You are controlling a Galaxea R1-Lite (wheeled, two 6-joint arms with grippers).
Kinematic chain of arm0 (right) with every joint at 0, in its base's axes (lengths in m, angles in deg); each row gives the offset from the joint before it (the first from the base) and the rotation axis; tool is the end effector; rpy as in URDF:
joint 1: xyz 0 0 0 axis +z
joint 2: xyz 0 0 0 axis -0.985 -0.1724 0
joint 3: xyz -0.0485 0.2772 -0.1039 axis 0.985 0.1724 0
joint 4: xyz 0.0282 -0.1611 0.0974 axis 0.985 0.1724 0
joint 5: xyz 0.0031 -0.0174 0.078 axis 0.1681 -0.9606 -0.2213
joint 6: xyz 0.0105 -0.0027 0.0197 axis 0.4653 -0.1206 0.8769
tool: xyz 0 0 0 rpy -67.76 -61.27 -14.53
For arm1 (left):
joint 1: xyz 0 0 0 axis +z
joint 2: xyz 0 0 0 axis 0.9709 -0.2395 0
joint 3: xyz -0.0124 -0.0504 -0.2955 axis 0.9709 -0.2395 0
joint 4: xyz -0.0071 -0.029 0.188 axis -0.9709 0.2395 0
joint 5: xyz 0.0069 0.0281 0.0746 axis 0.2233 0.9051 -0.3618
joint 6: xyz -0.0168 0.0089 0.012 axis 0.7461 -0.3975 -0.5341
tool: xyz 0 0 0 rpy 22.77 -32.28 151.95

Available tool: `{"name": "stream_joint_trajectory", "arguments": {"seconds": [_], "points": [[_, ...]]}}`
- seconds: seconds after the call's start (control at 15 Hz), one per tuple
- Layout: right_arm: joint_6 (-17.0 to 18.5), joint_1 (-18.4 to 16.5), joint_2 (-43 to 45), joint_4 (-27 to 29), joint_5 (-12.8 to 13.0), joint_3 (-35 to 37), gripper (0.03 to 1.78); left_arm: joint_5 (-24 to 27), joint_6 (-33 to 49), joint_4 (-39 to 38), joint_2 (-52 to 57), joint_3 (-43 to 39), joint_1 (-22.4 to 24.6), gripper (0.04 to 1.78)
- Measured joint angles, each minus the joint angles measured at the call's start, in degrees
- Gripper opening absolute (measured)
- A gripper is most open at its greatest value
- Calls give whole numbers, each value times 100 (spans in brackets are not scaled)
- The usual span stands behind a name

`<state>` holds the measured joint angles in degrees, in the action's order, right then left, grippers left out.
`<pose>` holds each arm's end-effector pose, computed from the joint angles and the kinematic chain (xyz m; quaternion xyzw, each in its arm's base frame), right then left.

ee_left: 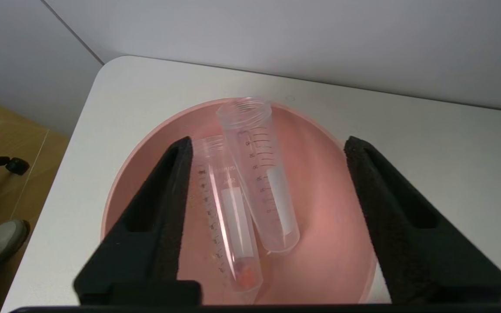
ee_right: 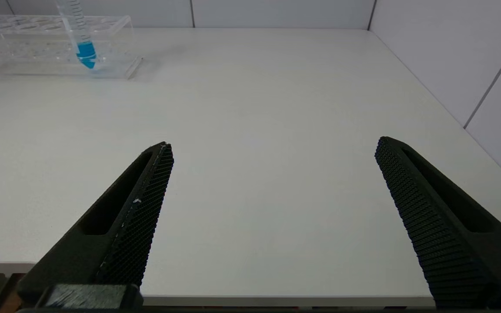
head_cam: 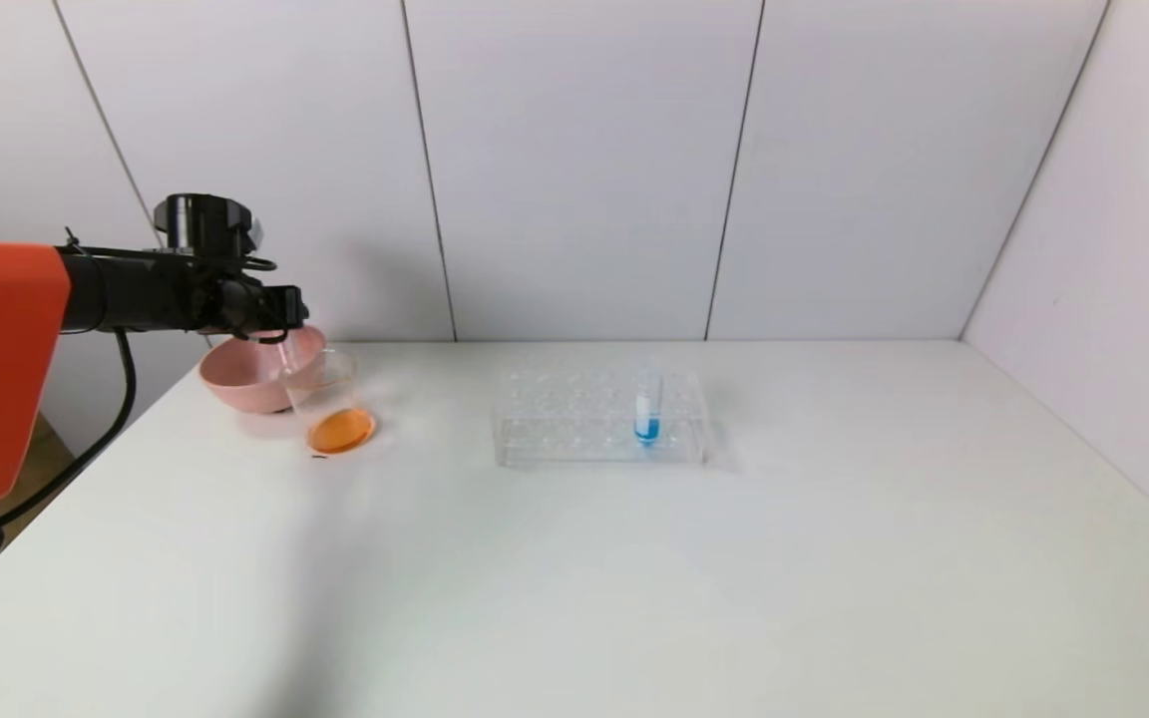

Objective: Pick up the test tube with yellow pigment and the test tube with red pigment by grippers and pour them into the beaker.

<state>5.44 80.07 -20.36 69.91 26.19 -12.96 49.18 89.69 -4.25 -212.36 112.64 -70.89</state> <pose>-0.0228 0.0000 0.0759 0.0023 0.0008 -0.0021 1.0000 0.4816 0.0466 0.1736 -0.0179 0.2288 0.0988 0.9683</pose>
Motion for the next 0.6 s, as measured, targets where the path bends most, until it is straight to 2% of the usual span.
{"name": "stream_joint_trajectory", "arguments": {"seconds": [0.13,0.27,0.4,0.6], "points": [[-2,0,0,0,0,0,170,2,0,-7,24,-24,0,153],[-2,0,0,0,-2,0,170,2,-6,-13,71,-60,0,170],[0,0,0,0,0,0,170,0,-15,-2,151,-116,0,177],[-2,0,0,0,-2,0,170,-55,-99,17,510,-284,-11,176]]}}
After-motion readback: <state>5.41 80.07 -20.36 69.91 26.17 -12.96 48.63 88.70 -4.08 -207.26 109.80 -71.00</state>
